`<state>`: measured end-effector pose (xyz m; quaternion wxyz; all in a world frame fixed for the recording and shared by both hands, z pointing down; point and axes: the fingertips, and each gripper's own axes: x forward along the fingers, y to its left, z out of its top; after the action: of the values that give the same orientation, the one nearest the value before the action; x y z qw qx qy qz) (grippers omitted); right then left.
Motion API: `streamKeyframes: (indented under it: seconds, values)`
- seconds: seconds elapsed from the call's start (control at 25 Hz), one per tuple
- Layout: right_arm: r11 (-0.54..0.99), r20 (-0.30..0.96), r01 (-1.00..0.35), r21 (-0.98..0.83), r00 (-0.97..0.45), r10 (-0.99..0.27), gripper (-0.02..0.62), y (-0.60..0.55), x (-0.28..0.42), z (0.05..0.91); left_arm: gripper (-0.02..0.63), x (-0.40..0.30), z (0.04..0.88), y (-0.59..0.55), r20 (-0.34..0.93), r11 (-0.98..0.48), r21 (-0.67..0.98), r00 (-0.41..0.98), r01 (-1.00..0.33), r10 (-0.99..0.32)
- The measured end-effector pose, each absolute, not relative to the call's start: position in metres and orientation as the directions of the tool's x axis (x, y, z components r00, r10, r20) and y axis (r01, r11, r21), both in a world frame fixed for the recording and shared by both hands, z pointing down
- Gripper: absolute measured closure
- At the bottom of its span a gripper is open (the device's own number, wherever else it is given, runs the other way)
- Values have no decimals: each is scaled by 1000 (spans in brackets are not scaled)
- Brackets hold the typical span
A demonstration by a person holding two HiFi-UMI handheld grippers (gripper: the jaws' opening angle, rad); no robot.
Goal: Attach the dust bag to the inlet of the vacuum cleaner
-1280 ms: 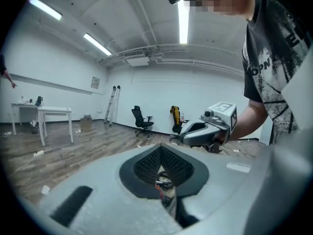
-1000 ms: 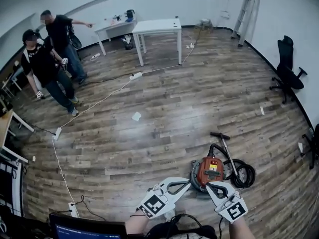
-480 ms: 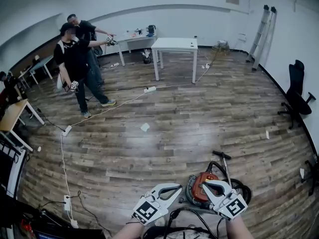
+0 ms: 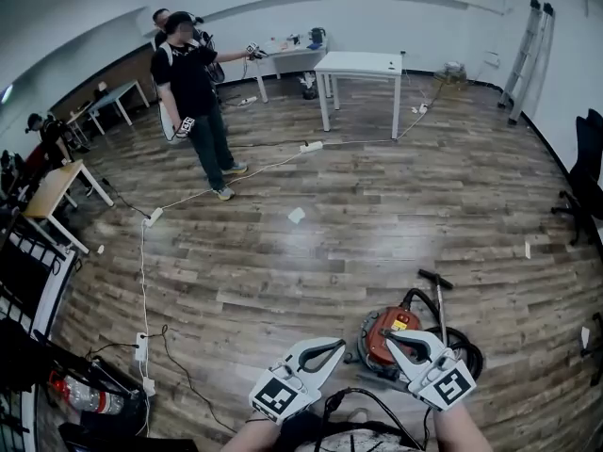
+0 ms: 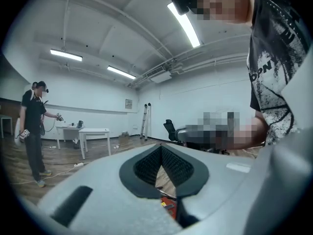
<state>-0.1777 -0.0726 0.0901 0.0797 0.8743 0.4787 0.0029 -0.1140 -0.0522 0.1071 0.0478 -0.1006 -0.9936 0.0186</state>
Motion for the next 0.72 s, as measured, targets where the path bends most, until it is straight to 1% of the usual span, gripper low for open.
streamKeyframes:
  seconds: [0.2, 0.36, 0.52, 0.72]
  values:
    - [-545, -73, 820, 175, 562, 824, 588, -76, -176, 87, 601, -125, 102, -59, 84, 981, -73, -979, 180, 186]
    - [-506, -20, 845, 171, 517, 856, 588, -70, -178, 96, 601, -120, 100, -55, 99, 984, -88, -982, 155, 163]
    - [-475, 29, 858, 195, 479, 877, 588, -62, -163, 98, 601, -103, 91, -44, 94, 988, -32, -984, 151, 153]
    - [-459, 82, 876, 150, 451, 889, 589, -50, -147, 107, 601, -86, 86, -29, 88, 990, -50, -987, 129, 133]
